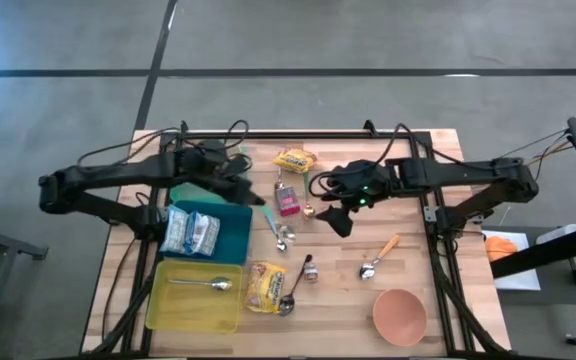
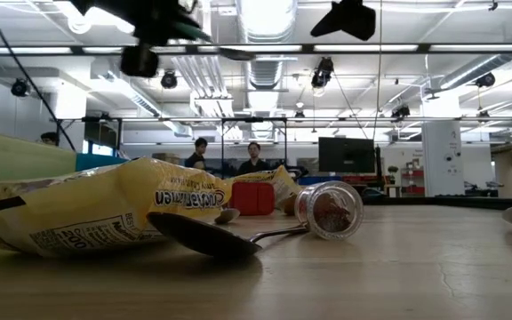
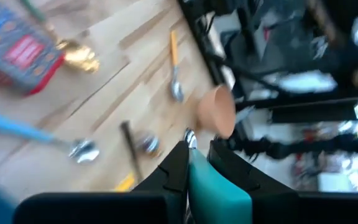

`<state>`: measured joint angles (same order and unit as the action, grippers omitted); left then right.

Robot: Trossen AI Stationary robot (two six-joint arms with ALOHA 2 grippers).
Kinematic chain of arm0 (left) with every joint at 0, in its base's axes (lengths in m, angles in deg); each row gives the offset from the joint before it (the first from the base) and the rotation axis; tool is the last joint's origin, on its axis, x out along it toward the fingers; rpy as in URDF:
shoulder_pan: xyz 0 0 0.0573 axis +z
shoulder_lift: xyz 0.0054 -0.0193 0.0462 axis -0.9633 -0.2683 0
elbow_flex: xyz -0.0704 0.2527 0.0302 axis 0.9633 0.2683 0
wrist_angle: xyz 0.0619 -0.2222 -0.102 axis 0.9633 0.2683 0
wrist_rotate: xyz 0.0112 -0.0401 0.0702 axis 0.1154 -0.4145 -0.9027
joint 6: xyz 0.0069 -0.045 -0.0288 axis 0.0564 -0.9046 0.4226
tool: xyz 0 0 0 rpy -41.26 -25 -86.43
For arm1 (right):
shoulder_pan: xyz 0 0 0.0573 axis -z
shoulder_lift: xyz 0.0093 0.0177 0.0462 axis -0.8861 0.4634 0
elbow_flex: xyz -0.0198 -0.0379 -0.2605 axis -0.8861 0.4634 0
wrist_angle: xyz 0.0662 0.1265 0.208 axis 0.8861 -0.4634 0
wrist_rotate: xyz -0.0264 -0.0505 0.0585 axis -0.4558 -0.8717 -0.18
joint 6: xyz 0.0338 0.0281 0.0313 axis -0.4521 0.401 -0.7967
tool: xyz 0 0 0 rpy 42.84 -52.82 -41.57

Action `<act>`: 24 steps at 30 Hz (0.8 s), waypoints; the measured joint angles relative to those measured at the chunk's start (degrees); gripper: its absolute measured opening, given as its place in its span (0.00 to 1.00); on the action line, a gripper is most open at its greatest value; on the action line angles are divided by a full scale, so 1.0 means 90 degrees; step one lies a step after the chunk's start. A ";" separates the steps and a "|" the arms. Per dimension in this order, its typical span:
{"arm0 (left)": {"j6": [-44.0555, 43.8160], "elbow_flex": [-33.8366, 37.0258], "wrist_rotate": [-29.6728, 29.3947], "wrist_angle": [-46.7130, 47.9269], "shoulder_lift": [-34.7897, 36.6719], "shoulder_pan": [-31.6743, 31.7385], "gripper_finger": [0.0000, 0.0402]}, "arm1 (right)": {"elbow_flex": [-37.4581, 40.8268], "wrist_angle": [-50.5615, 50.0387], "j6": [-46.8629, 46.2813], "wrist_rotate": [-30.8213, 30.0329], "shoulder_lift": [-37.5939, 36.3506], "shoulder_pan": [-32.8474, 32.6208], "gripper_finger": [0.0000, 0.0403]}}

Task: Pick & Place Food Item
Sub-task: Put the light green spoon into the yellow bin

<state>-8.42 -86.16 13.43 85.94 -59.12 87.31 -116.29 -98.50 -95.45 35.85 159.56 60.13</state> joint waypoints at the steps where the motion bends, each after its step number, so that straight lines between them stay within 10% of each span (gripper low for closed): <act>1: 0.0143 0.0000 0.0020 0.0302 0.0208 -0.0027 0.12 | 0.0000 -0.0063 0.0004 -0.0018 -0.0050 0.0000 0.74; 7: 0.0615 0.0013 -0.0541 0.1962 0.1389 -0.0599 0.12 | 0.0000 -0.0249 0.0051 -0.0375 -0.0221 -0.0010 0.74; 17: -0.1432 0.0097 -0.5352 0.3135 0.2284 -0.4339 0.12 | 0.0029 -0.0480 -0.0217 -0.0424 -0.0225 -0.0015 0.74; 24: -0.3062 0.0756 -0.7272 0.3261 0.2273 -0.6830 0.12 | 0.0032 -0.0475 -0.0247 -0.0517 -0.0223 -0.0015 0.74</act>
<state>-35.98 -79.35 -52.02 115.29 -38.66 25.84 -116.01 -102.78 -97.68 31.20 157.56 60.00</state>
